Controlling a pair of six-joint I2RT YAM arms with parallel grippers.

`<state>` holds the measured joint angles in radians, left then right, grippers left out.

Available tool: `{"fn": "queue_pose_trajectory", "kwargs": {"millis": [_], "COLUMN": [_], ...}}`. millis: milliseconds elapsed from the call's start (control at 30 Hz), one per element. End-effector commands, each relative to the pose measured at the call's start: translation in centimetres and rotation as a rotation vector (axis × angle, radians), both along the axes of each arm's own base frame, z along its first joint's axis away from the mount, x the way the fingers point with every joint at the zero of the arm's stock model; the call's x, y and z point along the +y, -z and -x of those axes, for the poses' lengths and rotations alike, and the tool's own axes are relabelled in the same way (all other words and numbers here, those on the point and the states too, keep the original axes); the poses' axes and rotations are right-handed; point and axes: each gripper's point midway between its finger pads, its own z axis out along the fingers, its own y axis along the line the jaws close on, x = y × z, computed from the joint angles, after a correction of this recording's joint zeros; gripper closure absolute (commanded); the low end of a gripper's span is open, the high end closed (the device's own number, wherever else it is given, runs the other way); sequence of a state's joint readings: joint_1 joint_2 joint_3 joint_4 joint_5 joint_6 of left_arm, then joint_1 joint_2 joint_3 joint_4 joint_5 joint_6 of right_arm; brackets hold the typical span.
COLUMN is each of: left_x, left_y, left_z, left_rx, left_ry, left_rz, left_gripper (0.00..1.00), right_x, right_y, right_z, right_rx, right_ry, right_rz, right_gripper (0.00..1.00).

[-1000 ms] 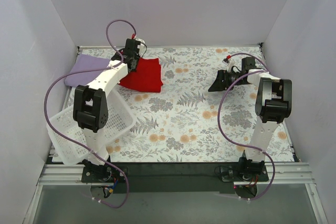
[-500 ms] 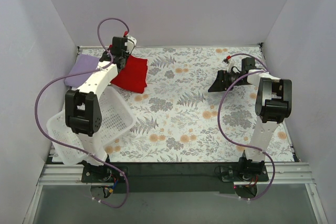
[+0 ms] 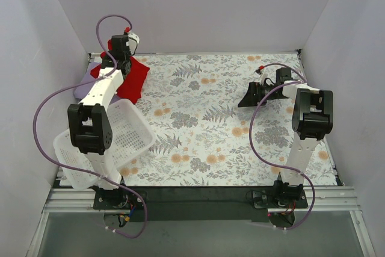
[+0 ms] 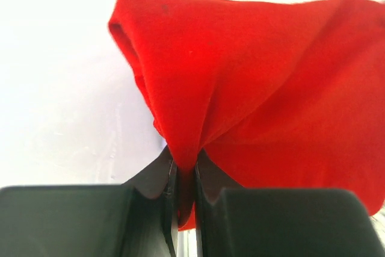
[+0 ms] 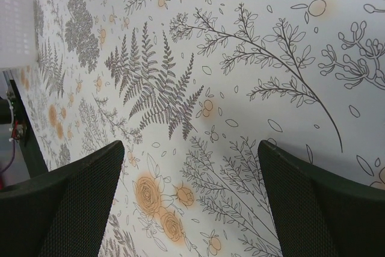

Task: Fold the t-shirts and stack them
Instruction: Neatly place the folded tshirt to the corner

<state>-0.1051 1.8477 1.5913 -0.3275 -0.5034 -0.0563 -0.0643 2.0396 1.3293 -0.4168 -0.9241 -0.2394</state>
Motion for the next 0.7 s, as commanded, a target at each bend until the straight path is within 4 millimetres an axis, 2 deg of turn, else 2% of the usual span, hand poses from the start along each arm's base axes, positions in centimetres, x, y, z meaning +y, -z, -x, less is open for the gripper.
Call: {"fn": "queue_pose_trajectory", "kwargs": {"millis": [0,100,233,400,533,567,667], "left_x": [2.1,2.2,2.8,4.8,6.0,7.8,9.7], "left_y": [-4.4,-4.1,-2.5,-1.8,1.2,1.8,4.3], "left_z": [-1.5,-2.2,-3.0,-3.9,-4.5,-4.2,-4.4], "left_rx": [-0.136,-0.145,-0.123,-0.16,-0.131,-0.142,-0.13], "left_ry": [-0.062,-0.048,-0.05,-0.097,-0.11,-0.159,-0.208], "left_rz": [-0.044,-0.047,-0.071,-0.088,-0.058,-0.026,-0.012], "left_gripper": [1.0,1.0,1.0,1.0,1.0,1.0,1.0], "right_x": [0.5,0.5,0.5,0.6,0.5,0.5,0.5], "right_y": [0.3,0.8,0.9,0.2,0.2,0.2,0.1], "right_z": [0.4,0.5,0.6,0.6,0.7,0.6,0.7], "right_rx": [0.02,0.033,0.034,0.017,0.018,0.017,0.015], "right_ry": [-0.016,-0.018,-0.019,-0.021,-0.022,-0.022,-0.023], "right_rz": [-0.038,-0.044,-0.039,-0.044,-0.042,-0.039,-0.04], "right_gripper": [0.02,0.02,0.02,0.02,0.02,0.02,0.02]}}
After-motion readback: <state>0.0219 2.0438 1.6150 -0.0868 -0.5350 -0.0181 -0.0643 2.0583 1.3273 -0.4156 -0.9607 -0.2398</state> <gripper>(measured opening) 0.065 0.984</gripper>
